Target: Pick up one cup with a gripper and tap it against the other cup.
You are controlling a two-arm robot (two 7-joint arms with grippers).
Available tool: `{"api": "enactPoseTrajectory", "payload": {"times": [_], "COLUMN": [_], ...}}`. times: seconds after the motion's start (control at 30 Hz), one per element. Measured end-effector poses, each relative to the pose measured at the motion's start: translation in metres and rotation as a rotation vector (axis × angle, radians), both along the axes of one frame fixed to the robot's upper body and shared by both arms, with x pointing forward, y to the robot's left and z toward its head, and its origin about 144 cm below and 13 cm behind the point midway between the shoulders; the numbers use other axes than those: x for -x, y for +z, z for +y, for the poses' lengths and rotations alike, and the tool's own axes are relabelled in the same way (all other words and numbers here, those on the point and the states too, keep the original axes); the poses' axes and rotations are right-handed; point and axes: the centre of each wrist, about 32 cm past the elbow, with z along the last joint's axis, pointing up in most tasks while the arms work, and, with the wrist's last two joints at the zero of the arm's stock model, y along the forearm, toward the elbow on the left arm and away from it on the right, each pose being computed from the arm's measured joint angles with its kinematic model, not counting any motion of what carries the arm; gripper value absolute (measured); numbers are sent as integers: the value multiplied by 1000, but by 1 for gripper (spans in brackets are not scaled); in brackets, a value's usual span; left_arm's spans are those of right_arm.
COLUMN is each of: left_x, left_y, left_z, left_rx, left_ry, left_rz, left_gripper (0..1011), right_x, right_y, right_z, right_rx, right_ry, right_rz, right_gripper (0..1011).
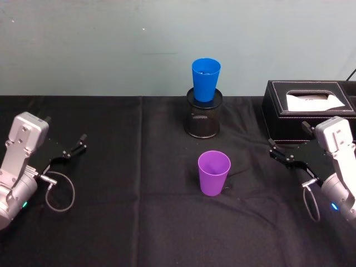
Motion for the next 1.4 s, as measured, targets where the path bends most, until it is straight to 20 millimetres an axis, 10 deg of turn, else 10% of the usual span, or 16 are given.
{"api": "enactPoseTrajectory", "payload": {"times": [1.4], "left_x": [0], "left_y": [0], "left_z": [0], "left_rx": [0], "left_ry": [0], "left_rz": [0], "left_gripper": [1000], "right_x": [7], "right_y": [4], "right_z": [-4], "right_rx": [-11], "right_ry": [25], "right_rz": [-19], "right_gripper": [1003]}}
